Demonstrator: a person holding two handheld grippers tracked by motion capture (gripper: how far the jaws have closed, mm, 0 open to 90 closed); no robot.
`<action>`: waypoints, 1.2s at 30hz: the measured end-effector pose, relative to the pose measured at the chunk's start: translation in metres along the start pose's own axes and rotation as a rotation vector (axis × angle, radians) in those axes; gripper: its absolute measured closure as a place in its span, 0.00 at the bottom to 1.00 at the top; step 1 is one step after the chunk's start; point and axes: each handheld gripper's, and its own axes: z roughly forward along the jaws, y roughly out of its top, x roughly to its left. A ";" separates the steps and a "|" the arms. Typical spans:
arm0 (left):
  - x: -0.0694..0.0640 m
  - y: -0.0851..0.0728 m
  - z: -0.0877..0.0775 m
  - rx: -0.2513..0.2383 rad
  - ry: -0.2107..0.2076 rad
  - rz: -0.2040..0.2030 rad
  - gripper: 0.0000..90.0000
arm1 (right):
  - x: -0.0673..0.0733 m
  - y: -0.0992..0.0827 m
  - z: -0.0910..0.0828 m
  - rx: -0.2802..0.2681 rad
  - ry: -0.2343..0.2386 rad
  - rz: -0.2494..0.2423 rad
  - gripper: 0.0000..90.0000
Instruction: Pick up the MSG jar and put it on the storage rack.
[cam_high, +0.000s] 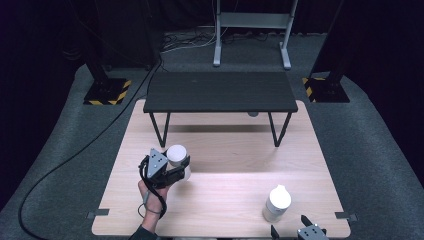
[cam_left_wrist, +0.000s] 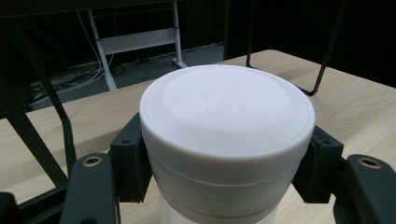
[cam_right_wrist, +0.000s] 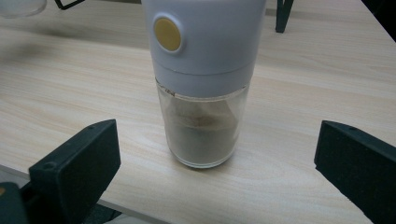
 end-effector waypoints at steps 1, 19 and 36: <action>0.001 0.001 0.001 0.001 0.002 0.001 0.38 | 0.000 0.000 0.000 0.000 0.000 -0.001 0.00; 0.010 0.010 0.006 0.012 0.023 0.001 0.38 | 0.001 0.000 0.000 0.002 -0.004 0.000 0.00; 0.020 0.019 0.012 0.024 0.050 -0.004 0.38 | 0.001 0.000 0.001 0.007 -0.004 0.000 0.00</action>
